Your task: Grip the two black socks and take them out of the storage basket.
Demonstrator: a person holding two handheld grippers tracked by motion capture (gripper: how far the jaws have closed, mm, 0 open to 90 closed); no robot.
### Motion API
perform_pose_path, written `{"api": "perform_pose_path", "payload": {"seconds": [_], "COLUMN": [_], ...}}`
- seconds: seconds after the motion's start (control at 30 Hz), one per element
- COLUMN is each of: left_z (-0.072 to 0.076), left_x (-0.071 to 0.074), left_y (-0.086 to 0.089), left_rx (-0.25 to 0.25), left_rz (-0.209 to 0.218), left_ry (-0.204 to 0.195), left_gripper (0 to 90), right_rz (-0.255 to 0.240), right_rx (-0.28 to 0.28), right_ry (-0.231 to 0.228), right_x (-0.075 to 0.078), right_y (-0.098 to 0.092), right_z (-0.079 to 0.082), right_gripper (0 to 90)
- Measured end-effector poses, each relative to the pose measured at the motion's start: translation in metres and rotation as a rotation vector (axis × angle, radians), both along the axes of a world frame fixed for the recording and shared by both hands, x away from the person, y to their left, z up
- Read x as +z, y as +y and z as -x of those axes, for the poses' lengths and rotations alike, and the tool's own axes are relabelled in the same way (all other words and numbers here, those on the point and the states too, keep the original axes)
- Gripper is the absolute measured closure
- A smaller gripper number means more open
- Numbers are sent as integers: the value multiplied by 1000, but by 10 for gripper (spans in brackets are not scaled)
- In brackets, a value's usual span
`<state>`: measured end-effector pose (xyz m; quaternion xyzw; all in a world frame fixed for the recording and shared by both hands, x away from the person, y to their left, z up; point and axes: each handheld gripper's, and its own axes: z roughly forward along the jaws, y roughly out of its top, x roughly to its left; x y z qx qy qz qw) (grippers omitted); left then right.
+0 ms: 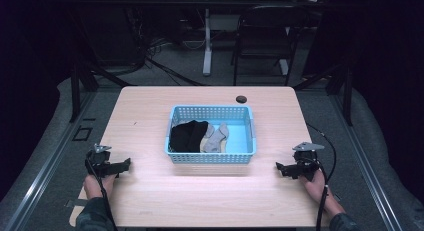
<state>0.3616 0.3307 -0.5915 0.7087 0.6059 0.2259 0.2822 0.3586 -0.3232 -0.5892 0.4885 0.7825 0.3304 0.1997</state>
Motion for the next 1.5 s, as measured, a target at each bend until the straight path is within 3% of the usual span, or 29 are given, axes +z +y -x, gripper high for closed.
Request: {"api": "perform_pose_path", "payload": {"seconds": [1.13, 1.33, 1.5], "left_z": [-5, -7, -7], "left_x": [1, 11, 28], "left_y": [1, 1, -2], "left_rx": [-5, -16, -33], "left_rz": [7, 14, 27], "left_ry": [9, 7, -19], "left_gripper": [1, 1, 1], "right_rz": [-1, 0, 0], "right_rx": [4, 6, 9], "right_ry": [0, 1, 1], "right_x": [0, 0, 0], "right_y": [0, 0, 0], "right_z": [0, 0, -1], "right_gripper": [0, 0, 0]}}
